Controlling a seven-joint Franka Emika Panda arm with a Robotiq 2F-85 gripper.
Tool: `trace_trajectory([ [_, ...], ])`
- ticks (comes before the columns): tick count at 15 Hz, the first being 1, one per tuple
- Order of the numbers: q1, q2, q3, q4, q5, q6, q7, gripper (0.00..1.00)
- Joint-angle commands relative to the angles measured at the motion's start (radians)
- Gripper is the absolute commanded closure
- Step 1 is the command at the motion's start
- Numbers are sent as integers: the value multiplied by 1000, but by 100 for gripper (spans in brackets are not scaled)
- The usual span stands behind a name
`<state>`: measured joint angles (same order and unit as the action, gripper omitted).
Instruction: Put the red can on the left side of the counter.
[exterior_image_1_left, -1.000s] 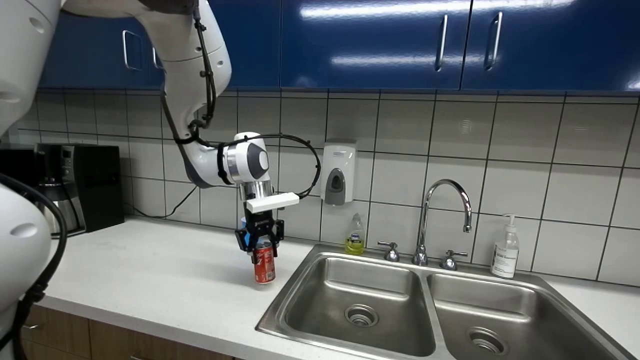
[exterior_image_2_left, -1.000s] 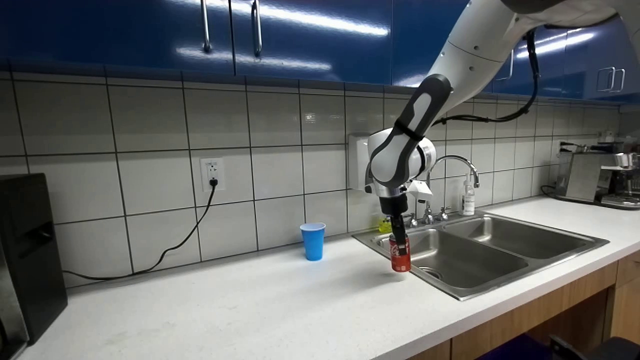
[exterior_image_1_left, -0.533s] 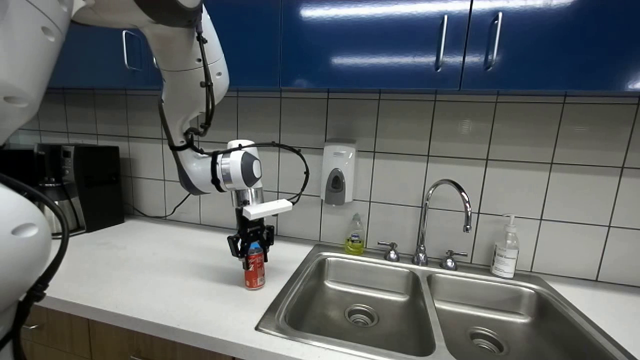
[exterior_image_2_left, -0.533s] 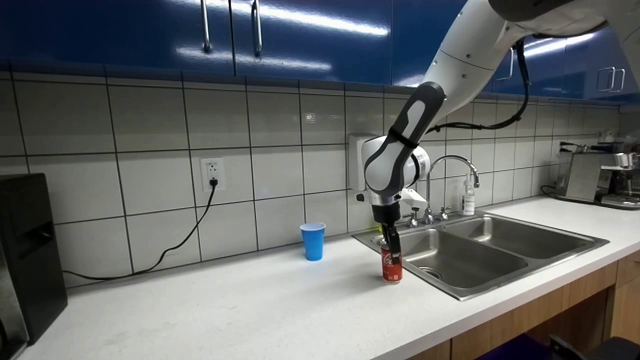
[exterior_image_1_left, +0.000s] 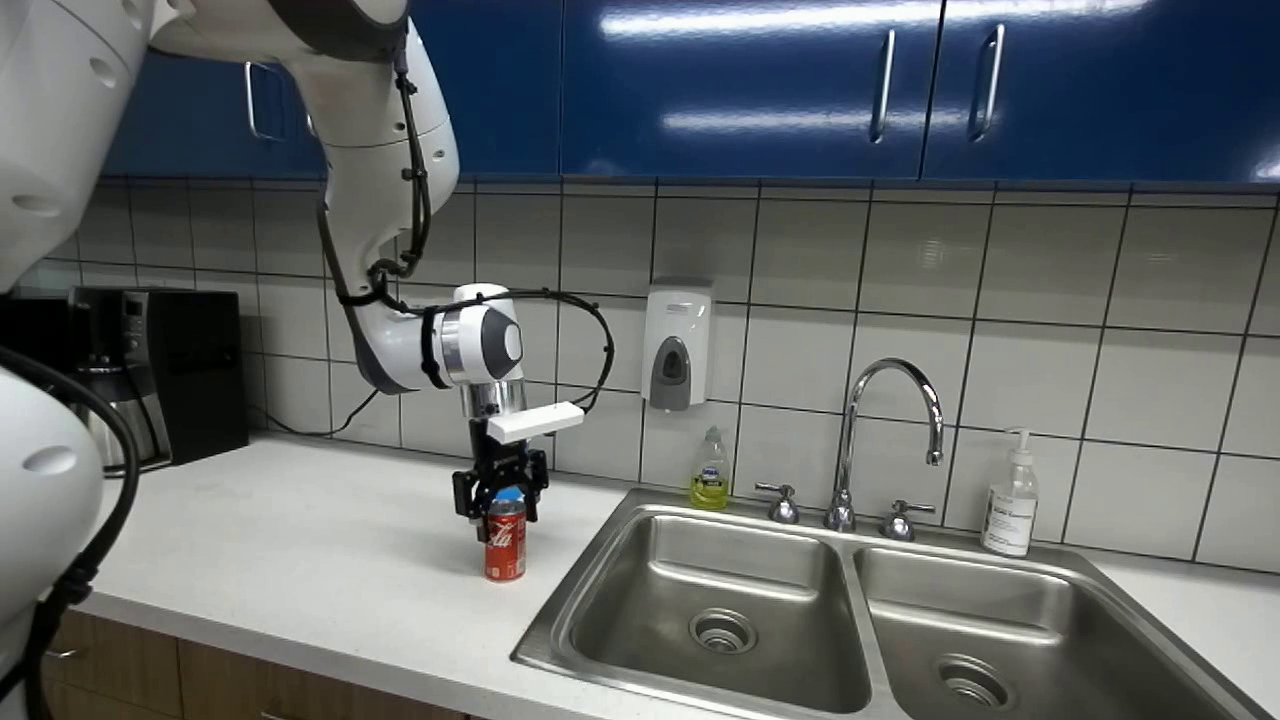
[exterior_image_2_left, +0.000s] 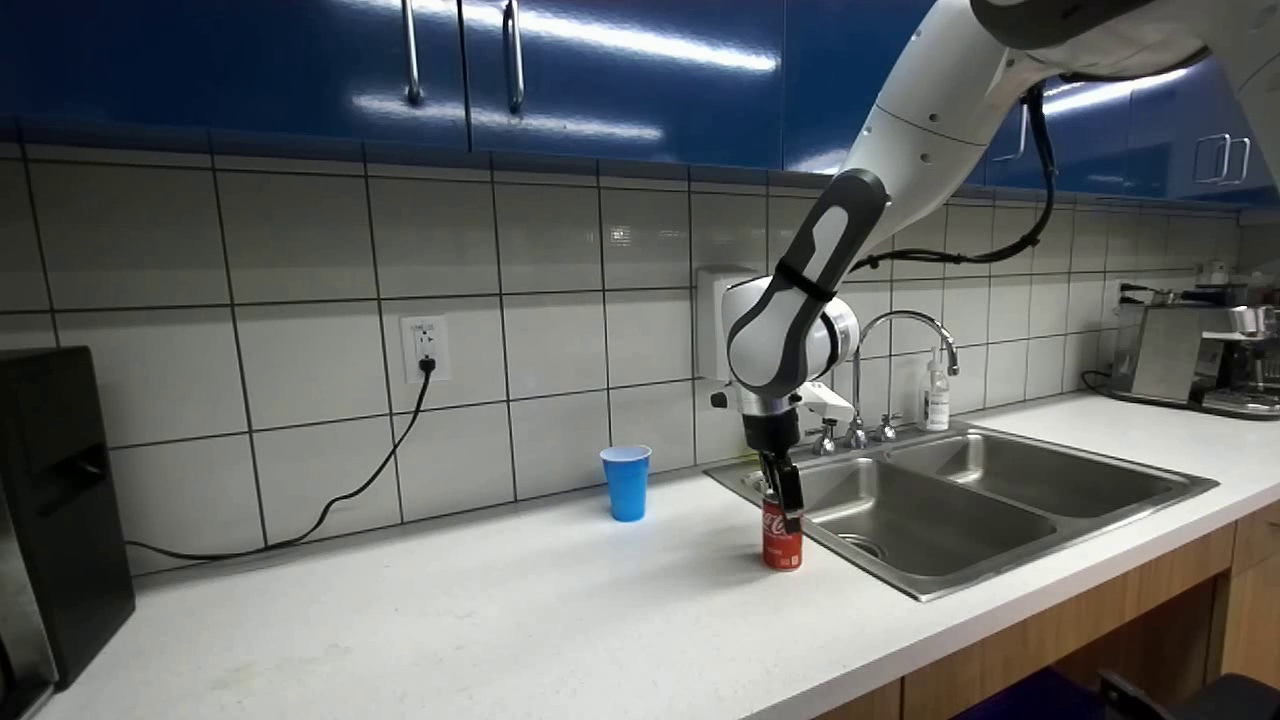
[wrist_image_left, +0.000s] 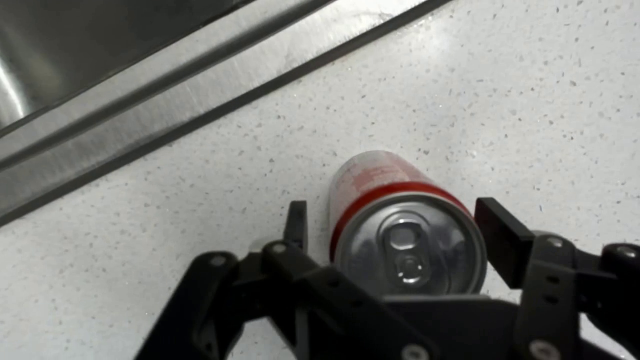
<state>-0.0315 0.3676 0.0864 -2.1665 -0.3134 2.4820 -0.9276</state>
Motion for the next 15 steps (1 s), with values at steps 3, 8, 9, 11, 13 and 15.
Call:
trace_trajectory([
  [3, -10, -50, 5, -29, 28, 8, -25, 0],
  [8, -13, -105, 3, -53, 70, 16, -13, 0],
  [9, -14, -118, 2, -58, 80, 18, -14, 0],
  [11, -16, -142, -1, -70, 99, 17, -17, 0],
  [13, -17, -164, -4, -84, 118, 17, -17, 0],
  [15, -17, -184, -11, -96, 139, 15, 2, 0],
])
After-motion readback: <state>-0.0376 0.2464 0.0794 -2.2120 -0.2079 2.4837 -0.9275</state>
